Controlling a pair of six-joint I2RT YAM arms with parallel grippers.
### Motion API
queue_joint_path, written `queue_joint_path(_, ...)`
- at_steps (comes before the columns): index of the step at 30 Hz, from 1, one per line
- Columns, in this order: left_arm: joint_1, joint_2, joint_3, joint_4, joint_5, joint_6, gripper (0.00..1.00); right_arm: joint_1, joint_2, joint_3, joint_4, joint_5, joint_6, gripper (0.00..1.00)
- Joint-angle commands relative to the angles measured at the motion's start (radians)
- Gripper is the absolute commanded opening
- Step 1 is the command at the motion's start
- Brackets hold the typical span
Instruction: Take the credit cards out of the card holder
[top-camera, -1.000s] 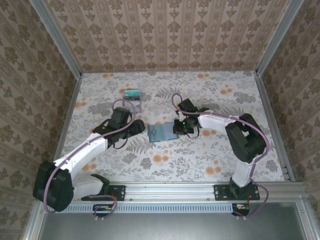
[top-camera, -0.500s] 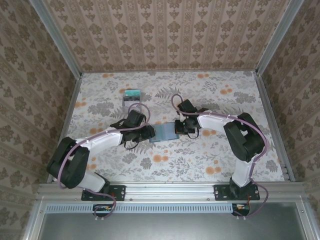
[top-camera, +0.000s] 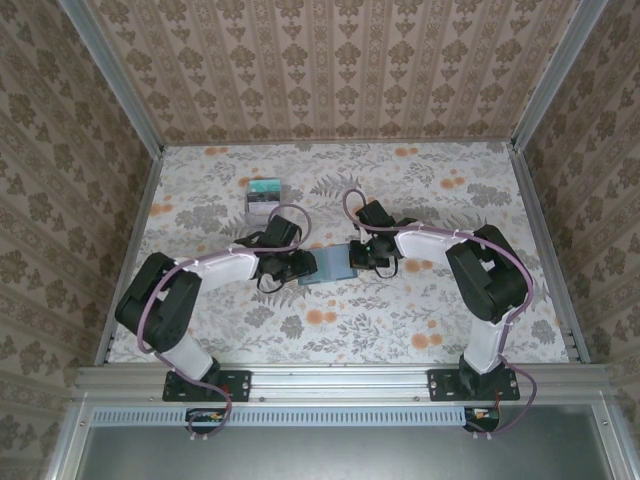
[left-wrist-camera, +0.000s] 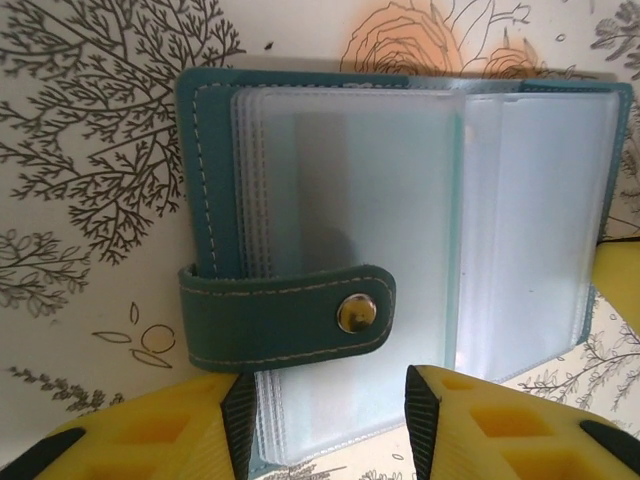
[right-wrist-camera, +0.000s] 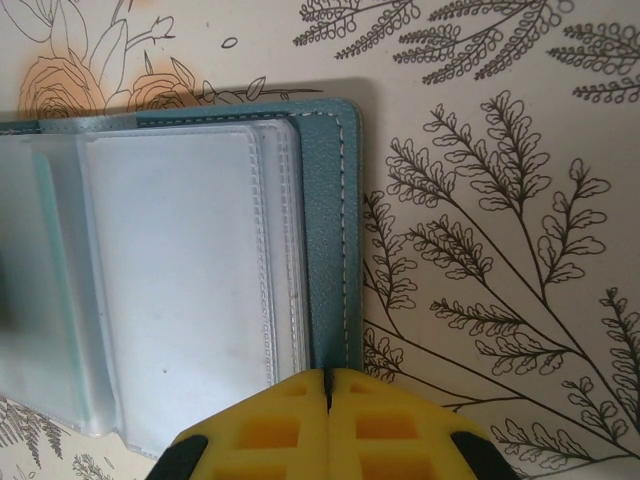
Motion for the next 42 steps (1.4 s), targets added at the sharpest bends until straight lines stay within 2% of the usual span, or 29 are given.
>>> queue_joint_path(1,-0.007,0.023,0.033,-0.008,0.028,0.027,0.46,0.004,0.020,-0.030,-0.013,0.008,0.010,0.00)
queue_joint_path(21,-0.029,0.040,0.059,0.059,0.116,0.081,0.47,0.004,0.034,-0.033,-0.010,-0.009,0.021,0.00)
queue_joint_path(24,-0.034,0.040,0.070,0.052,0.119,0.091,0.55,0.004,0.034,-0.033,-0.008,-0.010,0.022,0.00)
queue_joint_path(28,-0.040,0.037,0.079,0.041,0.118,0.103,0.78,0.004,0.031,-0.034,-0.010,-0.009,0.022,0.00)
queue_joint_path(31,-0.043,0.032,0.088,0.036,0.126,0.117,0.85,0.004,0.034,-0.034,-0.009,-0.010,0.023,0.00)
queue_joint_path(42,-0.062,0.033,0.132,-0.018,0.121,0.155,0.90,0.004,0.032,-0.037,-0.009,-0.009,0.026,0.00)
